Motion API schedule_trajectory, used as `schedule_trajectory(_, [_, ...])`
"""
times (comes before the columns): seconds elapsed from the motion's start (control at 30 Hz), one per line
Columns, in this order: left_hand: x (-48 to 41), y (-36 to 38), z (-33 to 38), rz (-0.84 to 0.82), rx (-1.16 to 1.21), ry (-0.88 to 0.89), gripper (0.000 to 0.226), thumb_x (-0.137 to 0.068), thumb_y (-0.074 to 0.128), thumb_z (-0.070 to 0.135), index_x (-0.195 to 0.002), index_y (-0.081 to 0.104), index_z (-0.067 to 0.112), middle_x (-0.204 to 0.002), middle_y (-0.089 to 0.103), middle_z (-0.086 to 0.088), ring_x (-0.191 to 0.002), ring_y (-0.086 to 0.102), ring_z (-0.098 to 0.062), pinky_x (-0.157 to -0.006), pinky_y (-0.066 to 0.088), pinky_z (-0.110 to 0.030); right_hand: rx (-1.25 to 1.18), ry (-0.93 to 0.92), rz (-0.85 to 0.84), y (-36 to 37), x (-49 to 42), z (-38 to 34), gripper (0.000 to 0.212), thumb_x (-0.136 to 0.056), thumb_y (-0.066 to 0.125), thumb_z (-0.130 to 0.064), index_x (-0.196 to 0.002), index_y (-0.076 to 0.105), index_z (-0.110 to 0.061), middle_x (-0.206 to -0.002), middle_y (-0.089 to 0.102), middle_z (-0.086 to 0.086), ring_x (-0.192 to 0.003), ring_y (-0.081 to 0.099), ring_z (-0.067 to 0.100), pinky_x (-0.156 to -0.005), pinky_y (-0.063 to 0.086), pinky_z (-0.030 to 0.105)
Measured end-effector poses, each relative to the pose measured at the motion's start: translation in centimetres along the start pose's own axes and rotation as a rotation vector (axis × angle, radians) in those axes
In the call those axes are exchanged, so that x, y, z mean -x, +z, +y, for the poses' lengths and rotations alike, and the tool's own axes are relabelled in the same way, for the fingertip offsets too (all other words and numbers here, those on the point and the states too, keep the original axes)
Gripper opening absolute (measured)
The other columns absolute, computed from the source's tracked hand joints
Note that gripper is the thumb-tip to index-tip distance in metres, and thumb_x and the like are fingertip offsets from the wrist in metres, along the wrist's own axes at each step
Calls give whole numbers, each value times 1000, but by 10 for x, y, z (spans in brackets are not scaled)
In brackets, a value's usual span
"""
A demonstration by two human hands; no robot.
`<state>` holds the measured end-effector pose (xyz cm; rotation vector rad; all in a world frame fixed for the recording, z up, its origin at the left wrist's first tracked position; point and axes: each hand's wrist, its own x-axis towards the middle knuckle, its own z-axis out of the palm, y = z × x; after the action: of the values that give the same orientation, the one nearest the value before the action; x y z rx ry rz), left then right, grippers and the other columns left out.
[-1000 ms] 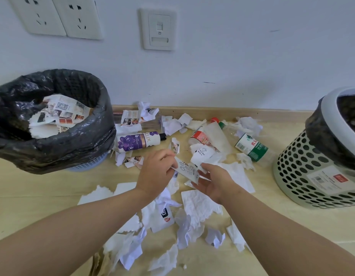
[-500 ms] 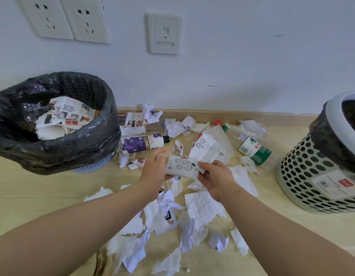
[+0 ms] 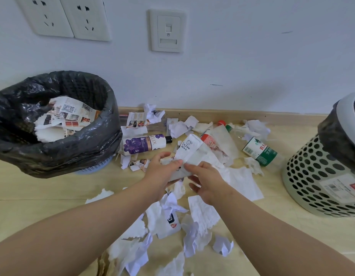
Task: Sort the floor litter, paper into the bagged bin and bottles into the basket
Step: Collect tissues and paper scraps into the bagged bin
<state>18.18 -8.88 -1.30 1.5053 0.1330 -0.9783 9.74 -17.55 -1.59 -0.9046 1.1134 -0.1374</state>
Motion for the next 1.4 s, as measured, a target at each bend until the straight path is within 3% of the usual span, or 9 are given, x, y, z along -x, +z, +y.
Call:
schedule_trajectory(0.13, [-7,-10,5,74,7,65,28,-79,73,7,-86,59,31,-120,59,-10,-97,65,-26,-88,55,-44,-3,1,-21,13,-5,2,21,-82,69,-10,-75,51,-16,-79,61,3,-76,53,16,-68,43,27])
schedule_trajectory(0.4, [-8,-31,32,174,-12,185,25,-78,75,11,-84,61,32,-109,65,-4,-95,65,-24,-85,56,-43,-20,-187,-14,44,-5,-17,19,-83,67,-2,-80,51,-12,-68,60,7,-52,55,13,-55,49,24])
schedule_trajectory(0.5, [-5,-44,54,178,-4,265,24,-81,71,12,-89,61,32,-105,65,-1,-90,67,-22,-79,58,-43,-26,-262,-53,67,3,-32,20,-83,67,-1,-77,52,-12,-68,60,6,-54,55,13,-57,50,24])
schedule_trajectory(0.6, [1,-54,82,179,-16,356,22,-88,60,8,-101,54,25,-100,61,1,-82,64,-13,-68,60,-31,-26,-325,-80,94,12,-49,20,-84,66,-1,-77,52,-13,-67,59,4,-53,53,13,-57,49,23])
schedule_trajectory(0.7, [8,-66,108,184,27,414,22,-88,57,3,-98,53,23,-102,61,-3,-88,66,-20,-70,59,-33,-48,-379,-124,121,21,-66,15,-86,65,-4,-83,53,-13,-73,60,8,-56,52,15,-61,50,26])
schedule_trajectory(0.9, [10,-110,149,298,156,448,25,-88,56,2,-102,52,22,-96,56,1,-84,59,-15,-65,57,-30,-83,-335,-199,160,33,-75,7,-90,60,-15,-95,56,-14,-92,60,5,-73,58,18,-71,53,29])
schedule_trajectory(1.13, [-4,-188,168,606,24,421,48,-88,52,-4,-130,42,18,-111,38,-4,-86,53,-22,-61,55,-30,-37,-268,-158,172,29,-56,4,-92,52,-8,-92,54,-12,-85,58,5,-65,53,15,-61,46,27])
schedule_trajectory(1.27, [-8,-213,162,626,-241,368,62,-87,55,-4,-138,31,22,-111,36,-2,-92,51,-27,-58,53,-32,-3,-235,-141,177,27,-48,7,-91,52,-6,-90,54,-13,-86,58,6,-66,52,16,-61,45,28])
schedule_trajectory(1.4, [-10,-221,155,646,-737,354,63,-86,62,14,-141,30,17,-129,46,-13,-105,51,-31,-83,44,-37,26,-222,-133,178,24,-42,8,-91,52,-8,-87,53,-15,-85,57,5,-66,53,16,-61,46,28])
